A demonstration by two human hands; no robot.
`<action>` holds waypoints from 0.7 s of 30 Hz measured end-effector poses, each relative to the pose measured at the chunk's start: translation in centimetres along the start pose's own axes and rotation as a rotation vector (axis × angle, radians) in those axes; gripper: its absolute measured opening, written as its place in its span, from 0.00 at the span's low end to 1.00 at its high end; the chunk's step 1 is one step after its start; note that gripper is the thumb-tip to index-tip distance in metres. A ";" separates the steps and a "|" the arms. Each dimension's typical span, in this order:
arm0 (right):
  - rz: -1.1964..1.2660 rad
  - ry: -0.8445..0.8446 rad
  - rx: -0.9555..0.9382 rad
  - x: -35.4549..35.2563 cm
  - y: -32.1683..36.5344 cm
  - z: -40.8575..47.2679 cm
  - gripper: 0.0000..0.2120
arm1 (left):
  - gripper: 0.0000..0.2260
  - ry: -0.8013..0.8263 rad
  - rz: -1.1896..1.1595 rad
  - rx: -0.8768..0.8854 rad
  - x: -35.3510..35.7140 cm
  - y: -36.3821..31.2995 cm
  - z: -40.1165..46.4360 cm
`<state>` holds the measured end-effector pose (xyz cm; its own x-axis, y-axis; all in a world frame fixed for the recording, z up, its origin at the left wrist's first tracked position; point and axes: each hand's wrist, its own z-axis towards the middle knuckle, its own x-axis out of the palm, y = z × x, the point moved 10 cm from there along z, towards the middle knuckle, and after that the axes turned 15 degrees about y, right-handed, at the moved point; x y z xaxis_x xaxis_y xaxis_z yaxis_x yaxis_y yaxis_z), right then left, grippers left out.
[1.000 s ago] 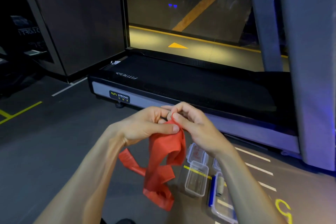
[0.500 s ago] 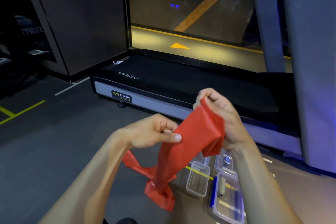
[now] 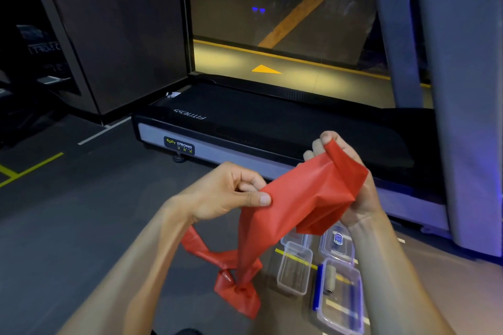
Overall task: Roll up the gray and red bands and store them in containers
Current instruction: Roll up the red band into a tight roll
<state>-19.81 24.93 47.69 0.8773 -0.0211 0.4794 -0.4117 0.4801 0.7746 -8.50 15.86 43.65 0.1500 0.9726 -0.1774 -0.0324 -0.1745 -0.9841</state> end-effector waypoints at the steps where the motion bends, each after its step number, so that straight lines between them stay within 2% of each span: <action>1: -0.005 -0.006 0.001 -0.1 0.1 -0.1 0.06 | 0.02 0.003 -0.009 0.002 0.1 0.0 0.0; 6: -0.029 -0.020 0.015 -0.1 0.1 -0.3 0.04 | 0.03 0.004 0.003 -0.003 0.1 0.0 0.0; 9: -0.118 -0.045 0.032 -0.9 0.3 -0.8 0.03 | 0.06 0.012 -0.038 0.060 0.1 -0.9 -0.3; 15: -0.308 0.013 0.073 -0.7 -0.4 -0.6 0.03 | 0.17 -0.009 -0.316 0.212 -1.0 -2.4 -1.4; 18: -0.291 0.005 0.033 -0.5 -0.4 -0.6 0.05 | 0.11 -0.015 -0.274 0.167 -1.1 -1.9 -1.3; 20: -0.231 -0.004 0.006 -0.4 -0.2 -0.5 0.02 | 0.10 -0.023 -0.265 0.147 -1.1 -1.6 -1.3; 21: -0.199 -0.012 -0.005 -0.3 -0.2 -0.5 0.04 | 0.10 -0.027 -0.272 0.152 -1.3 -1.5 -1.3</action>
<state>-19.90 25.30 47.21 0.9384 -0.1266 0.3216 -0.2290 0.4694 0.8528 -7.33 14.69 45.34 0.1472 0.9845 0.0950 -0.1424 0.1161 -0.9830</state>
